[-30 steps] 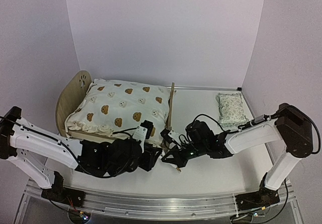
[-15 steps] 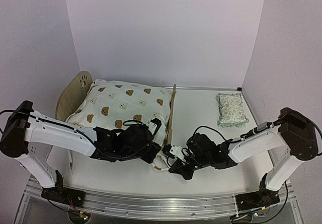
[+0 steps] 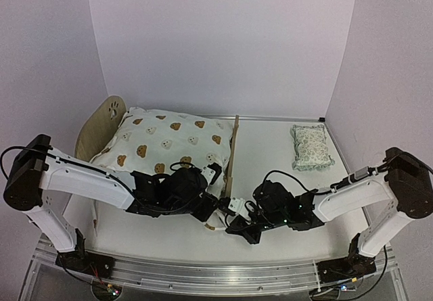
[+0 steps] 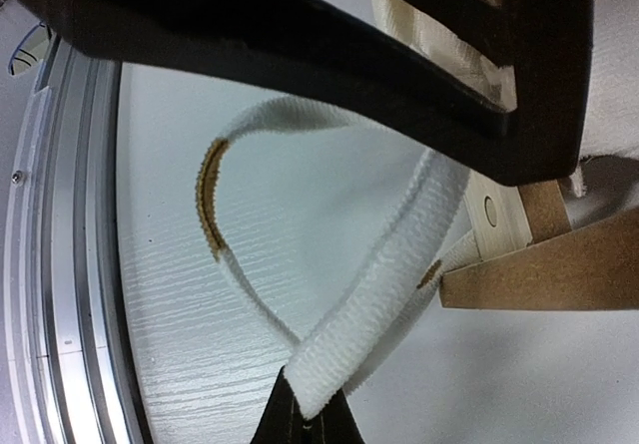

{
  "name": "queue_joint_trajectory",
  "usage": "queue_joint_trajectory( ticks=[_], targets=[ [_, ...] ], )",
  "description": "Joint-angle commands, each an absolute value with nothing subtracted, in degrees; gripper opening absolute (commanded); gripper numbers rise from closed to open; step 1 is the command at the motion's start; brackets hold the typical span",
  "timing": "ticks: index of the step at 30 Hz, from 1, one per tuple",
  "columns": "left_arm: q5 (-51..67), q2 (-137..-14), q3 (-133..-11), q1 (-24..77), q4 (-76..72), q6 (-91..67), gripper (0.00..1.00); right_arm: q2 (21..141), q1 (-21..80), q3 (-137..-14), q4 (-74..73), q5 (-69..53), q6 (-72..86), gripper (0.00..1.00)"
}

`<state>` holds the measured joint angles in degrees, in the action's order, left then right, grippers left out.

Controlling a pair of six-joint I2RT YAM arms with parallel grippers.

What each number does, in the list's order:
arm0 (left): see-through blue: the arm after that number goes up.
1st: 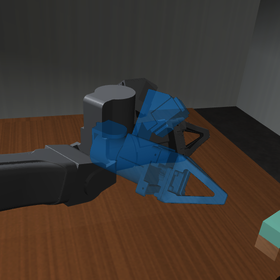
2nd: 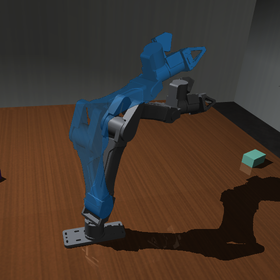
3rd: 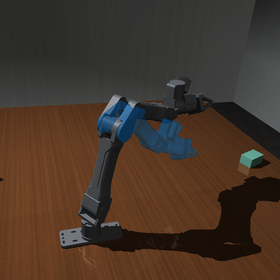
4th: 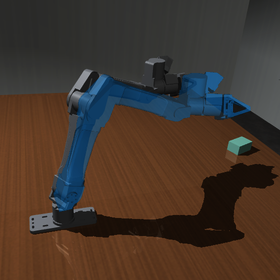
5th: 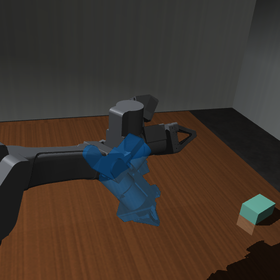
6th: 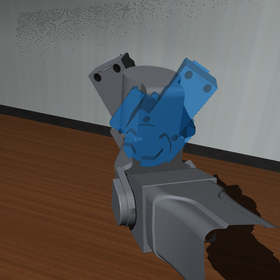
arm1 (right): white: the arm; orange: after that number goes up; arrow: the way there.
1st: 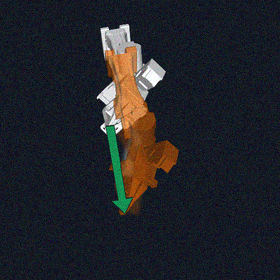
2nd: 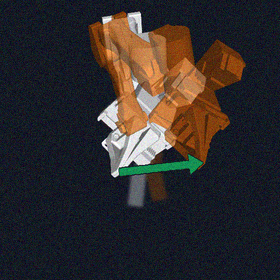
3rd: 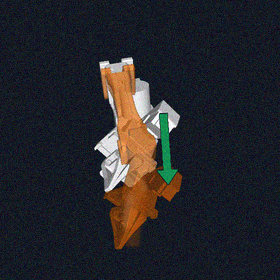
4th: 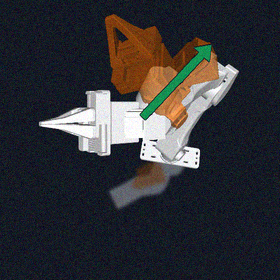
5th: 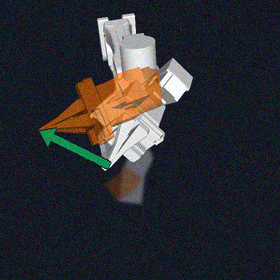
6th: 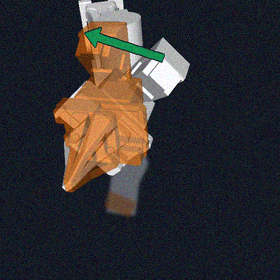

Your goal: Set up the pet bed

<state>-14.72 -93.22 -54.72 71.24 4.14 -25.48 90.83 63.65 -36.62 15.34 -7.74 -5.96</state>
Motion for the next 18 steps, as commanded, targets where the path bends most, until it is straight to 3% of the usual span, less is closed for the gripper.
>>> queue_joint_trajectory(
  ticks=[1, 6, 18],
  targets=[
    [-12.4, -92.7, -55.0, 71.2, 3.4, -24.9, 0.36, 90.2, 64.0, -37.6, 14.9, -7.1, -5.9, 0.0],
    [-11.0, -88.7, -53.8, 71.4, 4.7, -24.4, 0.34, 90.8, 64.0, -37.6, 14.4, -6.1, -5.1, 0.0],
    [-12.9, -93.4, -58.3, 75.3, 8.1, -23.0, 0.27, 90.9, 64.0, -38.2, 14.1, -6.1, -4.1, 0.0]
  ],
)
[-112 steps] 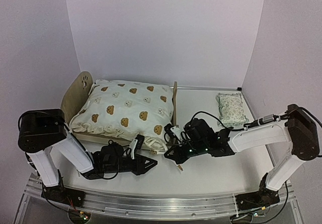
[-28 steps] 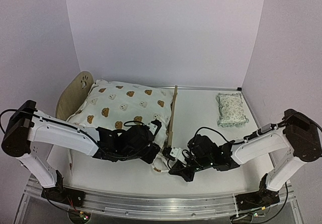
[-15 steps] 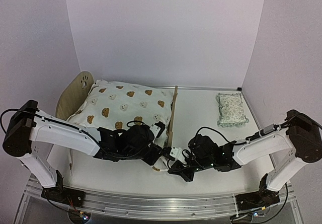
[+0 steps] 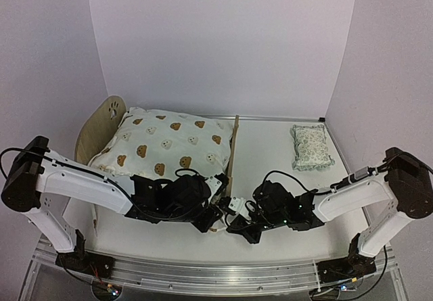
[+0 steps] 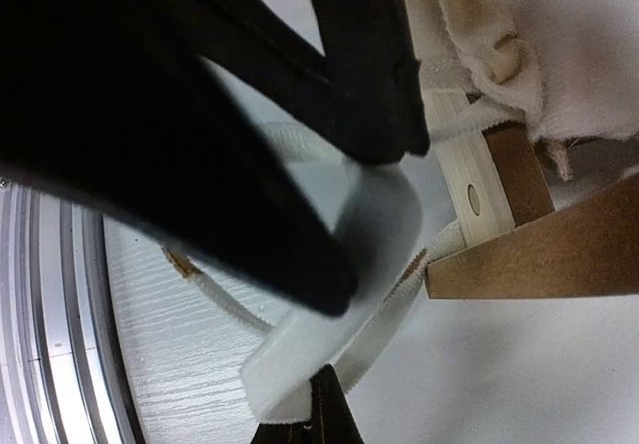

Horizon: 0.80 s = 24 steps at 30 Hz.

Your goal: Set up the pet bed

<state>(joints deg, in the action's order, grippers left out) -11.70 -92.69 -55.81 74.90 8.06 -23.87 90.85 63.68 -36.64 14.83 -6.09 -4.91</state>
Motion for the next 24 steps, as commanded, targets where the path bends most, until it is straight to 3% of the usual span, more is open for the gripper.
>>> queue_joint_trajectory(
  ticks=[1, 7, 15, 24],
  targets=[
    [-13.0, -93.4, -58.0, 75.3, 7.4, -23.0, 0.27, 90.9, 64.0, -38.2, 14.1, -6.3, -4.0, 0.0],
    [-14.2, -90.7, -54.5, 75.5, 1.3, -24.3, 0.24, 90.7, 64.0, -38.1, 14.1, -6.7, -3.8, 0.0],
    [-11.6, -98.3, -58.4, 75.6, 5.7, -25.1, 0.18, 90.2, 64.0, -38.8, 14.1, -7.1, -3.3, 0.0],
    [-9.9, -94.4, -58.0, 77.1, 2.1, -25.5, 0.14, 89.9, 64.0, -38.8, 14.1, -6.0, -3.0, 0.0]
  ],
)
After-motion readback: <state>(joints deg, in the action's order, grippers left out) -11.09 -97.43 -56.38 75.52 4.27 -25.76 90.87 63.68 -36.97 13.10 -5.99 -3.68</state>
